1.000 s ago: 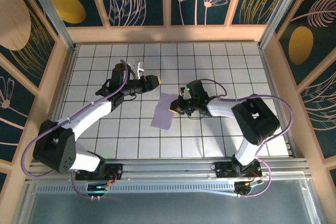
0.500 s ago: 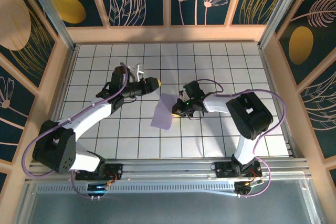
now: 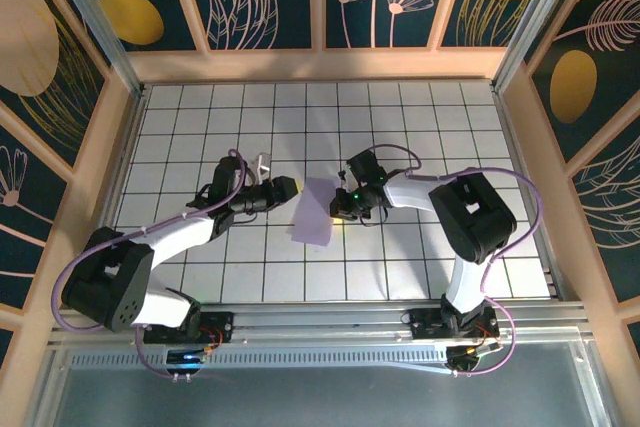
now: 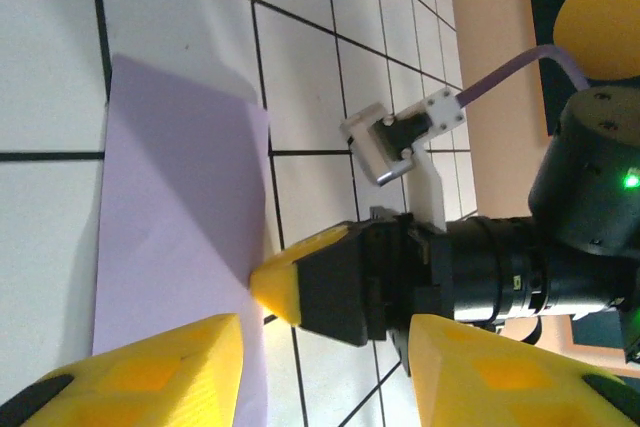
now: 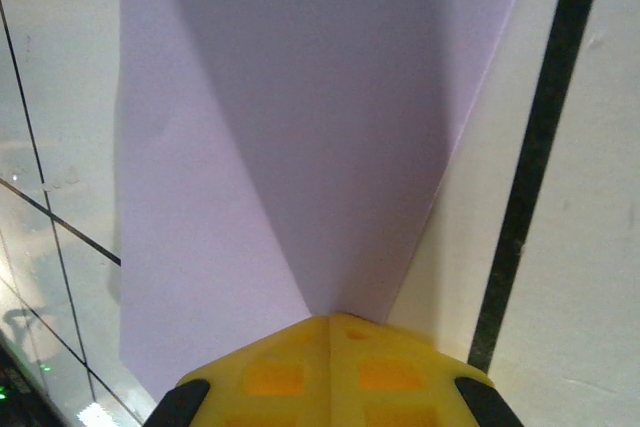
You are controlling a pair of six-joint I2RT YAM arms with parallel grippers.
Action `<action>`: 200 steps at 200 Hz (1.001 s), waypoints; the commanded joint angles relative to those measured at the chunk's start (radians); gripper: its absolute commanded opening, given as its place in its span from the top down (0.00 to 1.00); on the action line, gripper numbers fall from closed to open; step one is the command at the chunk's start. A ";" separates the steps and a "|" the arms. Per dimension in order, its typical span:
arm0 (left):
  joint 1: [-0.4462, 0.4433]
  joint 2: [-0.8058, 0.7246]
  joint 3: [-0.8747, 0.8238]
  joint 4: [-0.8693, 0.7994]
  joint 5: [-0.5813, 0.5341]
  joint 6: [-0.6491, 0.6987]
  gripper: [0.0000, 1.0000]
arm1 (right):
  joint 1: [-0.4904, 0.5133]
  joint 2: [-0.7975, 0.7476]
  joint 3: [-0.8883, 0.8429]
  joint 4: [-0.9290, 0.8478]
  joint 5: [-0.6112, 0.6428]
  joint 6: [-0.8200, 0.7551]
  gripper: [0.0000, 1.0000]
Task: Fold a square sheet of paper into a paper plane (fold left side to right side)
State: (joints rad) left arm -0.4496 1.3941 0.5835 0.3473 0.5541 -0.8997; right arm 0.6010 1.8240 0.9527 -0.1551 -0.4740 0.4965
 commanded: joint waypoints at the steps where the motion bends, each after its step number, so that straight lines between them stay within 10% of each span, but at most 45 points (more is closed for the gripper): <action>1: 0.008 0.025 -0.013 0.090 0.036 -0.029 0.53 | -0.036 0.038 0.023 -0.117 0.081 -0.136 0.99; 200: -0.076 0.399 0.158 -0.081 0.024 0.048 0.55 | -0.090 0.064 0.089 -0.227 0.104 -0.518 1.00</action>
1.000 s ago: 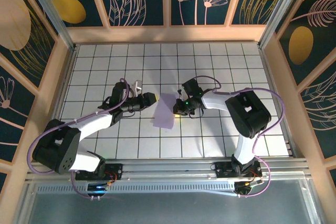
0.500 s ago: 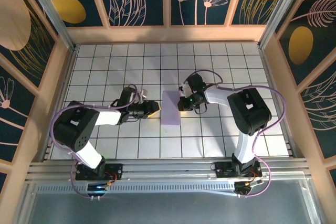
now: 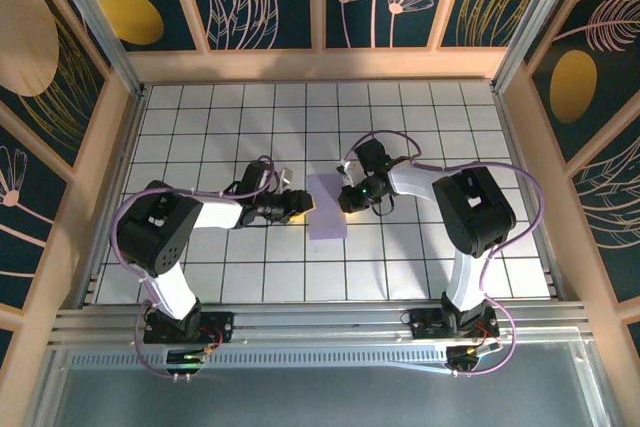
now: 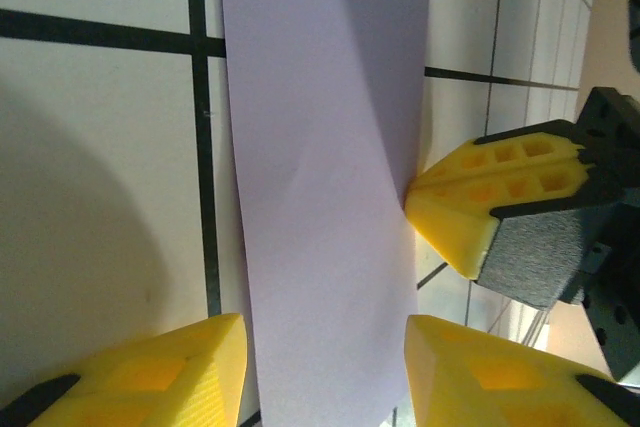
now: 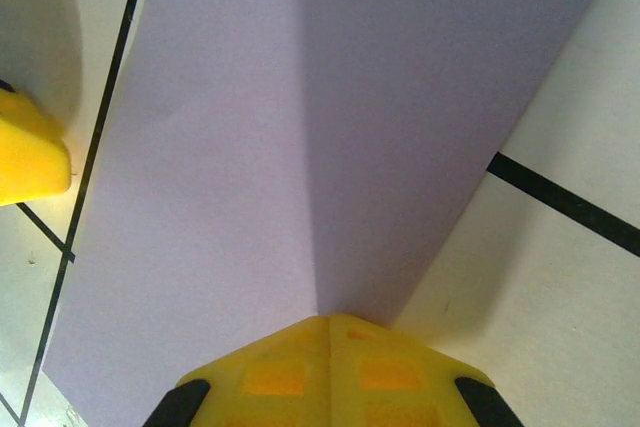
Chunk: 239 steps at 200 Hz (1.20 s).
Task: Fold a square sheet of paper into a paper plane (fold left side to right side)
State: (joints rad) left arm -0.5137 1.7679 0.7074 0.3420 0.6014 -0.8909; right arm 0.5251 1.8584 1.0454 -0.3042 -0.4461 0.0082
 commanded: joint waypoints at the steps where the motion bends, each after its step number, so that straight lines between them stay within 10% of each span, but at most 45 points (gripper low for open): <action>1: -0.012 0.025 0.035 -0.077 -0.023 0.039 0.55 | -0.013 0.029 -0.005 -0.078 0.076 -0.030 1.00; 146: -0.055 0.074 0.182 -0.370 -0.172 0.108 0.52 | -0.002 0.012 0.015 -0.084 0.104 -0.018 1.00; 239: -0.071 0.104 0.160 -0.210 -0.062 0.027 0.61 | 0.006 0.013 0.002 -0.055 0.066 -0.005 1.00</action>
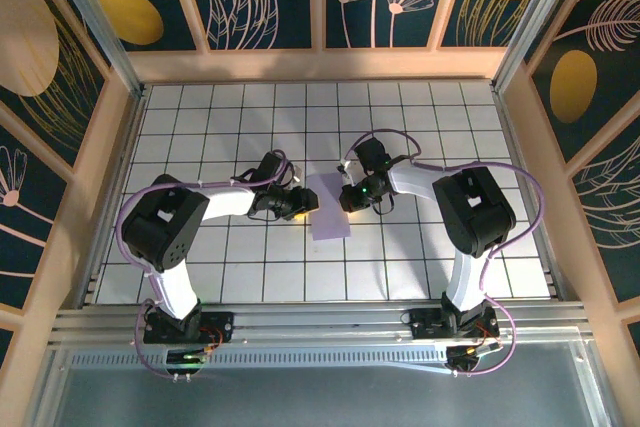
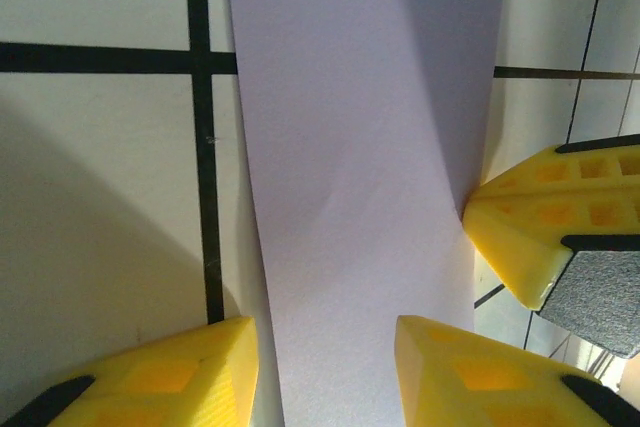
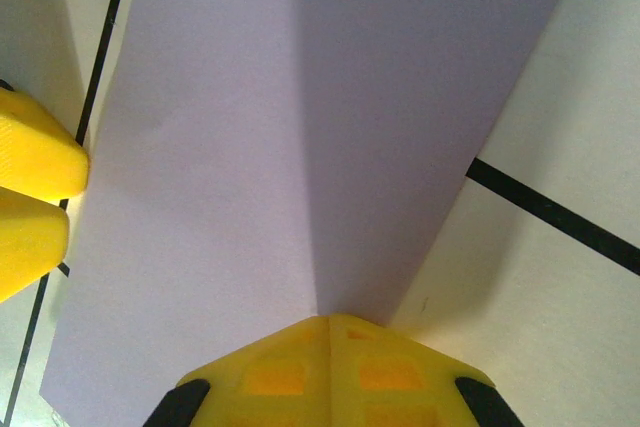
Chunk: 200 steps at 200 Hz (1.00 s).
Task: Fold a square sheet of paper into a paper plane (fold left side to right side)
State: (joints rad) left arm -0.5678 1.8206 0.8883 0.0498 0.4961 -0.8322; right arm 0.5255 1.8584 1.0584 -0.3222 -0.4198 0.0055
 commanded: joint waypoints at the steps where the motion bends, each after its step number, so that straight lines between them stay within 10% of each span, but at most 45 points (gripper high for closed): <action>1: -0.017 0.051 -0.022 0.083 0.044 -0.033 0.61 | 0.005 0.012 -0.011 -0.037 0.040 -0.002 1.00; 87: -0.020 0.035 -0.028 0.125 0.039 -0.056 0.60 | 0.008 0.008 -0.011 -0.032 0.033 0.002 1.00; 137: -0.020 0.025 -0.026 0.082 0.005 -0.039 0.78 | 0.005 -0.005 -0.010 -0.026 0.032 0.015 0.99; 200: -0.019 0.023 -0.030 0.112 0.016 -0.054 0.98 | -0.012 -0.148 -0.021 0.032 0.044 0.044 0.63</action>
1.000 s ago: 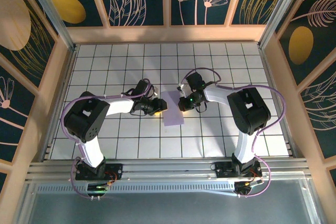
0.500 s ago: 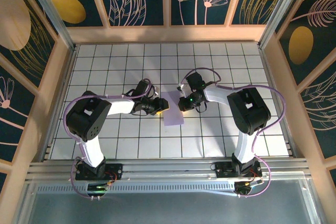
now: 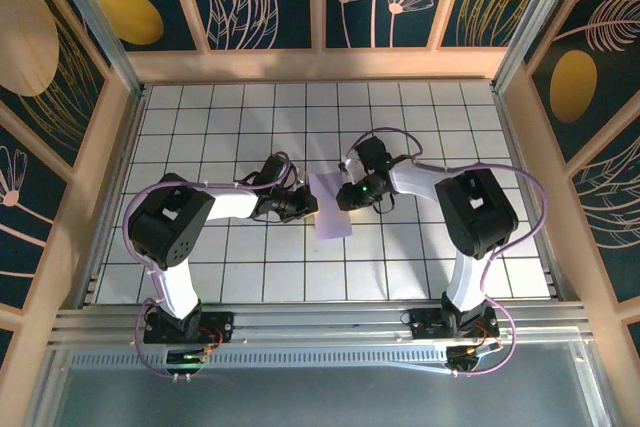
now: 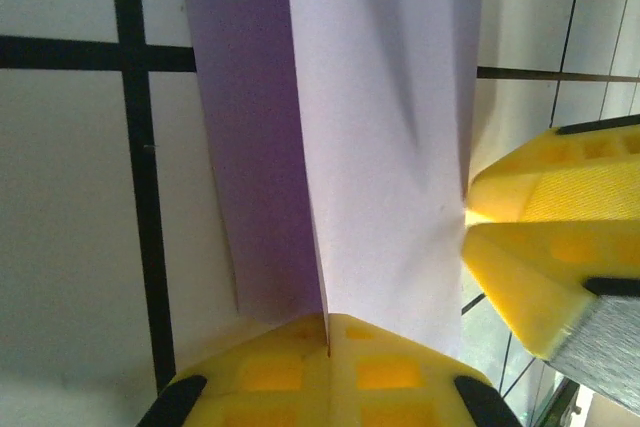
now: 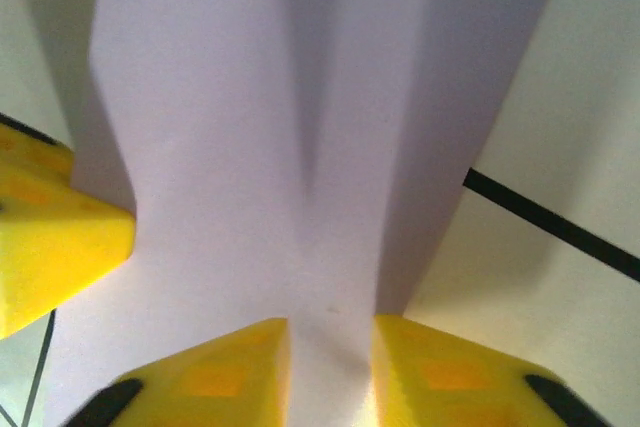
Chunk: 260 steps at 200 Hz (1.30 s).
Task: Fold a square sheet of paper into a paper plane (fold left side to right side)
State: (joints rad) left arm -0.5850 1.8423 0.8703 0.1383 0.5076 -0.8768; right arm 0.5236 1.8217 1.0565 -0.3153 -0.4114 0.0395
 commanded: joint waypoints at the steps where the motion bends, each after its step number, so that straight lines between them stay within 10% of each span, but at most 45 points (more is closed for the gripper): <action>1: -0.002 0.001 -0.013 0.024 0.005 -0.010 0.98 | -0.011 -0.116 -0.020 0.025 0.037 0.010 0.62; 46: -0.002 0.012 -0.016 0.058 0.041 -0.037 0.99 | 0.018 -0.355 -0.162 0.067 0.153 -0.003 0.46; 114: -0.002 0.034 -0.013 0.102 0.112 -0.046 1.00 | 0.470 -0.639 -0.425 0.184 0.526 0.022 0.34; 168: -0.003 0.035 -0.014 0.095 0.118 -0.040 1.00 | 0.662 -0.568 -0.475 0.265 0.752 -0.102 0.33; 260: -0.002 0.029 -0.012 0.075 0.123 -0.021 1.00 | 0.685 -0.351 -0.411 0.367 0.804 -0.226 0.33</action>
State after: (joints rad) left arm -0.5850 1.8626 0.8658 0.2207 0.6056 -0.9138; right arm 1.2011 1.4311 0.6209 -0.0132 0.3279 -0.1276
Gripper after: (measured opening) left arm 0.045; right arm 0.669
